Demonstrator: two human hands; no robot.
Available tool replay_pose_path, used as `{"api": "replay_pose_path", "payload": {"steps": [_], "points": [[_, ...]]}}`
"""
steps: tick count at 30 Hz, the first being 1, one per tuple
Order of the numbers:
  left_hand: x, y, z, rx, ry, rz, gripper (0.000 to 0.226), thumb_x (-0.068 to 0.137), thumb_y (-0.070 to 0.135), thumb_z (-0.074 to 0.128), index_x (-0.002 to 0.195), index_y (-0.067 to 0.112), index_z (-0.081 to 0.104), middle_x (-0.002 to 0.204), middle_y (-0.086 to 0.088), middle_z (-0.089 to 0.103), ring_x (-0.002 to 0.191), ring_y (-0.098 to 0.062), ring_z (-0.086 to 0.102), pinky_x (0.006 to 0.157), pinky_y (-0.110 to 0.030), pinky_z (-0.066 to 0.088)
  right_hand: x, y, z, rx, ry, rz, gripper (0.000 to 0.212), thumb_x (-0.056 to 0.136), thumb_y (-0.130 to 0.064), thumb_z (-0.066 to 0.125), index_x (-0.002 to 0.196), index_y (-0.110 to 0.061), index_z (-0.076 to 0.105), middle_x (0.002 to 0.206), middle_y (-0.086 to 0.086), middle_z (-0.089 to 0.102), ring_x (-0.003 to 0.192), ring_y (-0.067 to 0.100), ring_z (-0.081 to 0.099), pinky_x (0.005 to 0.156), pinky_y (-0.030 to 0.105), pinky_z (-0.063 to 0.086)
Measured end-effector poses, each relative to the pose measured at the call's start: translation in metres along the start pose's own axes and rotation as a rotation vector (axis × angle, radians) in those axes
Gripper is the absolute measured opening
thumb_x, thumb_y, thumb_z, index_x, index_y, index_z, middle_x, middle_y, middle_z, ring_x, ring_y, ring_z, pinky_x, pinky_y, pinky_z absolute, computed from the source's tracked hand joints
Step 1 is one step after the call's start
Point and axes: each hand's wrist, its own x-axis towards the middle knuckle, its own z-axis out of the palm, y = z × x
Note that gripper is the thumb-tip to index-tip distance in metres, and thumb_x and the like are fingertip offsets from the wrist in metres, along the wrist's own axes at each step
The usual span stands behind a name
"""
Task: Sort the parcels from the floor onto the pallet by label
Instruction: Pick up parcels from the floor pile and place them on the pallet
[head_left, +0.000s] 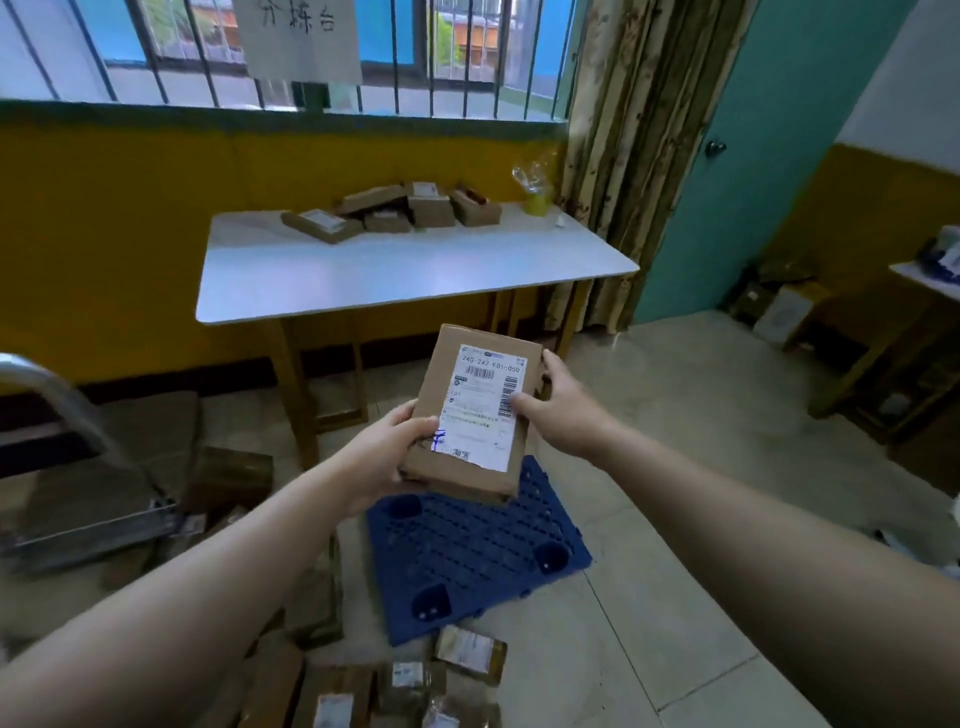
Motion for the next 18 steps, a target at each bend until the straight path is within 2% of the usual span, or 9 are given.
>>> {"api": "replay_pose_path", "payload": {"steps": [3, 4, 7, 9, 10, 12, 14, 16, 18], "points": [[0.009, 0.001, -0.024, -0.012, 0.057, -0.025, 0.041, 0.091, 0.027, 0.059, 0.126, 0.041, 0.043, 0.098, 0.004, 0.073, 0.088, -0.017, 0.070, 0.063, -0.037, 0.058, 0.037, -0.009, 0.020, 0.004, -0.061, -0.001, 0.085, 0.088, -0.035, 0.066, 0.151, -0.034, 0.009, 0.133, -0.009, 0.044, 0.110, 0.012, 0.050, 0.092, 0.036, 0.046], [0.012, 0.001, -0.033, -0.026, 0.076, -0.031, 0.043, 0.090, 0.025, 0.061, 0.127, 0.040, 0.045, 0.100, 0.003, 0.072, 0.088, -0.017, 0.070, 0.062, -0.037, 0.057, 0.049, -0.012, 0.028, 0.016, -0.091, -0.002, 0.089, 0.087, -0.035, 0.067, 0.151, -0.037, 0.006, 0.131, -0.011, 0.042, 0.110, 0.013, 0.053, 0.090, 0.037, 0.049], [0.020, 0.001, -0.056, -0.018, 0.122, -0.023, 0.048, 0.087, 0.021, 0.064, 0.129, 0.038, 0.048, 0.107, 0.001, 0.070, 0.086, -0.017, 0.070, 0.059, -0.034, 0.055, 0.082, -0.018, 0.049, 0.011, -0.160, -0.054, 0.079, 0.084, -0.033, 0.070, 0.145, -0.039, 0.020, 0.122, -0.011, 0.050, 0.094, 0.005, 0.059, 0.060, 0.016, 0.050], [0.028, 0.001, -0.065, 0.003, 0.213, -0.001, 0.051, 0.086, 0.022, 0.065, 0.132, 0.035, 0.048, 0.114, 0.001, 0.067, 0.091, -0.019, 0.068, 0.061, -0.036, 0.056, 0.103, -0.017, 0.057, 0.000, -0.186, -0.066, 0.066, 0.085, -0.032, 0.070, 0.138, -0.033, 0.032, 0.108, -0.012, 0.056, 0.084, 0.002, 0.061, 0.049, 0.011, 0.046], [0.035, 0.001, -0.066, -0.004, 0.284, 0.015, 0.052, 0.085, 0.023, 0.065, 0.133, 0.033, 0.047, 0.117, 0.002, 0.064, 0.094, -0.019, 0.067, 0.063, -0.037, 0.057, 0.114, -0.014, 0.060, -0.003, -0.195, -0.063, 0.060, 0.085, -0.033, 0.069, 0.135, -0.031, 0.036, 0.106, -0.010, 0.057, 0.084, 0.004, 0.062, 0.053, 0.014, 0.049], [0.053, 0.002, -0.066, -0.056, 0.462, 0.074, 0.059, 0.083, 0.024, 0.069, 0.136, 0.025, 0.043, 0.125, 0.003, 0.058, 0.097, -0.017, 0.065, 0.062, -0.034, 0.057, 0.136, -0.005, 0.063, -0.009, -0.219, -0.057, 0.048, 0.087, -0.036, 0.065, 0.128, -0.030, 0.040, 0.109, -0.005, 0.058, 0.090, 0.011, 0.063, 0.070, 0.030, 0.057], [0.076, 0.005, -0.064, -0.119, 0.655, 0.108, 0.074, 0.074, 0.029, 0.077, 0.136, 0.020, 0.038, 0.133, -0.004, 0.048, 0.107, -0.023, 0.060, 0.076, -0.042, 0.057, 0.159, 0.007, 0.063, 0.003, -0.254, -0.052, 0.037, 0.090, -0.038, 0.060, 0.122, -0.030, 0.044, 0.110, -0.003, 0.060, 0.095, 0.017, 0.062, 0.082, 0.042, 0.055], [0.104, 0.009, -0.059, -0.171, 0.826, 0.097, 0.076, 0.065, 0.034, 0.081, 0.125, 0.023, 0.037, 0.131, -0.007, 0.044, 0.109, -0.029, 0.058, 0.085, -0.053, 0.053, 0.184, 0.022, 0.062, 0.019, -0.302, -0.051, 0.036, 0.093, -0.037, 0.056, 0.126, -0.027, 0.046, 0.111, -0.003, 0.061, 0.098, 0.019, 0.061, 0.087, 0.045, 0.053], [0.136, 0.012, -0.051, -0.227, 0.904, 0.090, 0.066, 0.068, 0.030, 0.082, 0.115, 0.023, 0.035, 0.122, -0.010, 0.051, 0.100, -0.028, 0.063, 0.081, -0.053, 0.054, 0.212, 0.041, 0.060, 0.020, -0.330, -0.047, 0.040, 0.094, -0.035, 0.053, 0.132, -0.026, 0.046, 0.116, -0.004, 0.060, 0.101, 0.018, 0.060, 0.090, 0.043, 0.052]]}}
